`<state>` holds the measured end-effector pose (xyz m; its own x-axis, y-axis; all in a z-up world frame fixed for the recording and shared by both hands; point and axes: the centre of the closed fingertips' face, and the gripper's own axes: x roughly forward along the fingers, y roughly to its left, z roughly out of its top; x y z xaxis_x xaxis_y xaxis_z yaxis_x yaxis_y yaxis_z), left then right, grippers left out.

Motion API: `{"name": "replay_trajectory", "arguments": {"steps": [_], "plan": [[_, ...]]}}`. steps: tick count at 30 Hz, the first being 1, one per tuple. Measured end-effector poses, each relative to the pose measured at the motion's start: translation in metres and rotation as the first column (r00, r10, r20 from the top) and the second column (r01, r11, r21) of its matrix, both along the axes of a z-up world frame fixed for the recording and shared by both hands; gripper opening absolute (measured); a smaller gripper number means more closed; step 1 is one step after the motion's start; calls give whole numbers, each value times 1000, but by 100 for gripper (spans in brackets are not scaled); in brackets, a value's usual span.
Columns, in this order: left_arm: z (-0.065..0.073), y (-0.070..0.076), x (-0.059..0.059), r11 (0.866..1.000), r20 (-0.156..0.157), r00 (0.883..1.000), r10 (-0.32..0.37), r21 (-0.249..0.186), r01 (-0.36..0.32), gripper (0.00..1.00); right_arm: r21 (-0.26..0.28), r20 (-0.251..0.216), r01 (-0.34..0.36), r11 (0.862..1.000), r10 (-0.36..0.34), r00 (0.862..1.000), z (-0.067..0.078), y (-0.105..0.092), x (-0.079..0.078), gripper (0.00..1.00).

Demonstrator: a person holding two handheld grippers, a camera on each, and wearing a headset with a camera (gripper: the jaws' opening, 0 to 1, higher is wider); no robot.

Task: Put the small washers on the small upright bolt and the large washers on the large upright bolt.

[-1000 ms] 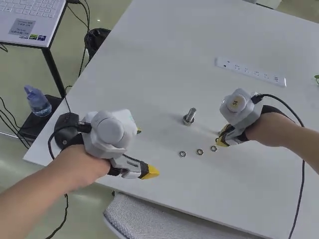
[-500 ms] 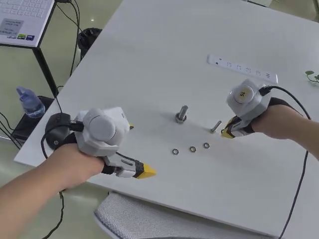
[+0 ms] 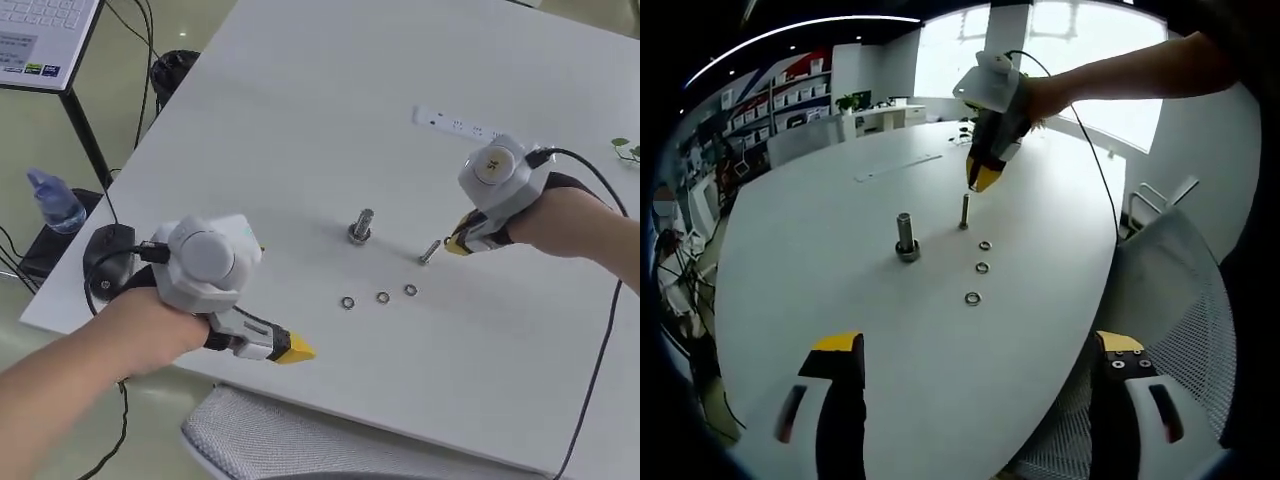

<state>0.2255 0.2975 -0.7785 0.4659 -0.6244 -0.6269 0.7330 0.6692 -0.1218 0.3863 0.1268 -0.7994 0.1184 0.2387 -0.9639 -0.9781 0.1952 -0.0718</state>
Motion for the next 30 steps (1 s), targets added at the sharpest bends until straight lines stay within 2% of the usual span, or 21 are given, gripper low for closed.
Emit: {"name": "replay_trajectory", "arguments": {"steps": [5,12,19,30], "plan": [[1,-1,4,1000,5,1000,10,-13,-10,100,9,2,-6,1000,6,1000,-1,5,2,12],[-1,-2,0,1000,-4,1000,3,-10,-3,99,2,-11,-12,1000,12,1000,-6,9,3,12],[-4,1,0,1000,-16,1000,-1,-5,1,95,0,-15,-14,1000,14,1000,-8,12,3,12],[-5,4,2,1000,-18,1000,-3,-5,3,91,-15,-20,-21,1000,20,1000,-14,12,2,12]]}}
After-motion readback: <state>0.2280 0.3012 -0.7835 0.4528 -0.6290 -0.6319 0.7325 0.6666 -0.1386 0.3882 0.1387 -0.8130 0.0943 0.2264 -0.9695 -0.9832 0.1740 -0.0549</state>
